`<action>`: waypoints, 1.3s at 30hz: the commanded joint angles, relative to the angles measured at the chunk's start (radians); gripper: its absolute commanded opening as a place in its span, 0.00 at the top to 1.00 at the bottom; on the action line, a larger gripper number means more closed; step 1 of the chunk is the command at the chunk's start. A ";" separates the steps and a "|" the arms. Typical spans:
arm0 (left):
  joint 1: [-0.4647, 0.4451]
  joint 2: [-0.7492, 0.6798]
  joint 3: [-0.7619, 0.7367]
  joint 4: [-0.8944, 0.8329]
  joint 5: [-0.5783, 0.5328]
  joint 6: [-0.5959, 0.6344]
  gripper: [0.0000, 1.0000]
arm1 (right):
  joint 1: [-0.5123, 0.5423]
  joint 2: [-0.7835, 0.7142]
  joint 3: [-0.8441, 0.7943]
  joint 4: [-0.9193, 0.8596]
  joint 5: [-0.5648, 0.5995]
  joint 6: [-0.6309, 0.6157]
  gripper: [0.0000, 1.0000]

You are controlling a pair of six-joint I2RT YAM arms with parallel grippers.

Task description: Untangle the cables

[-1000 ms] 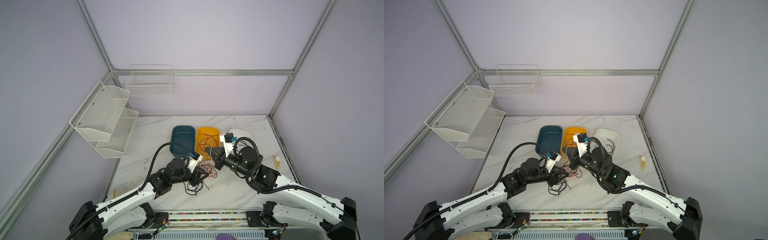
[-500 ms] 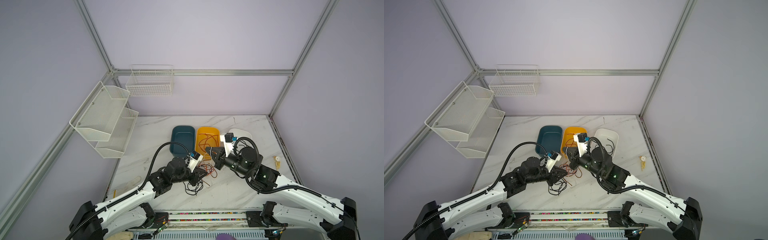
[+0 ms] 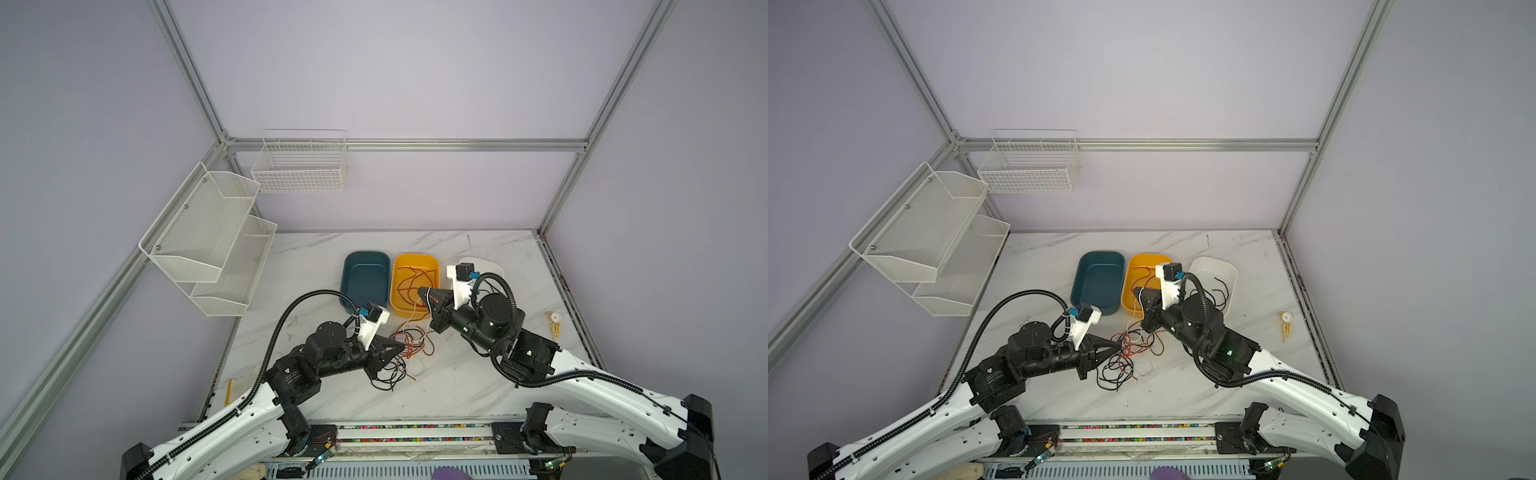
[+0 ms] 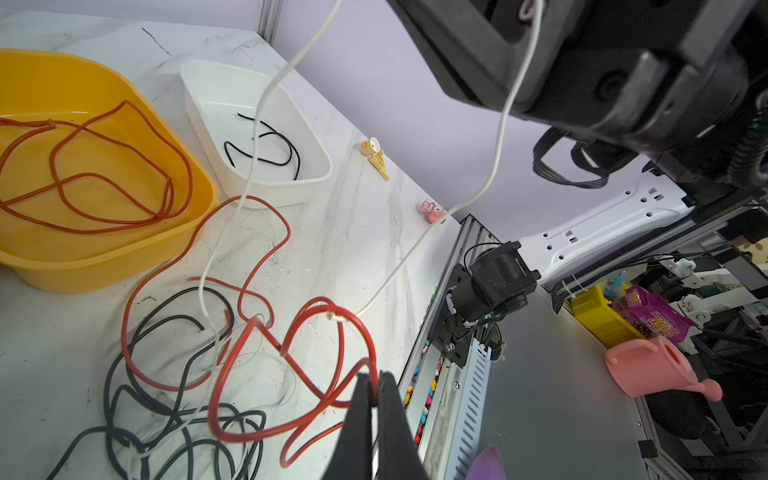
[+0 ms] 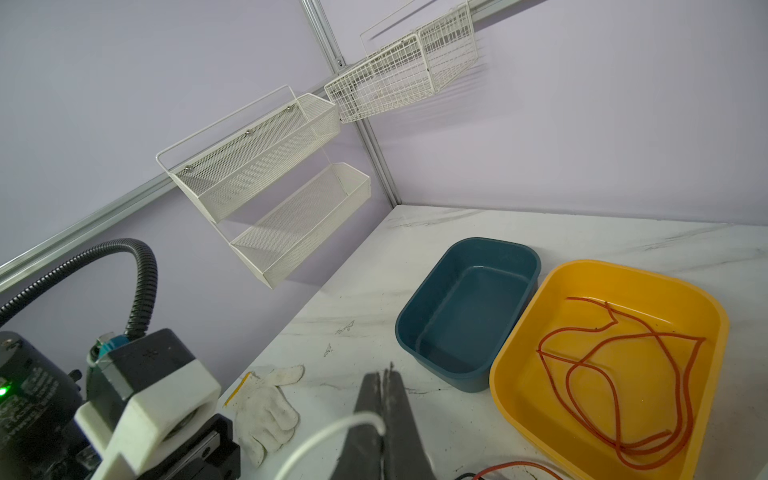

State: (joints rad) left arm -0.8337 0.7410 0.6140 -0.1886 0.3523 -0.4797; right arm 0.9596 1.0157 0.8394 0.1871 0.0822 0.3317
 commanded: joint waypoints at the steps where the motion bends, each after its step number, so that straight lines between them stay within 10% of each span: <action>1: -0.005 0.014 0.017 0.005 0.025 -0.020 1.00 | 0.005 0.005 0.017 0.005 -0.007 -0.002 1.00; 18: -0.005 -0.198 0.084 -0.095 -0.125 -0.025 1.00 | -0.010 0.039 -0.042 -0.008 0.091 -0.022 1.00; 39: -0.005 -0.339 0.582 -0.669 -0.584 0.168 1.00 | -0.252 0.139 -0.108 -0.143 0.055 0.090 1.00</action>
State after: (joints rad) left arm -0.8337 0.3988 1.0870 -0.7769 -0.1291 -0.3679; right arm 0.7300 1.1538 0.7059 0.0921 0.1261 0.4145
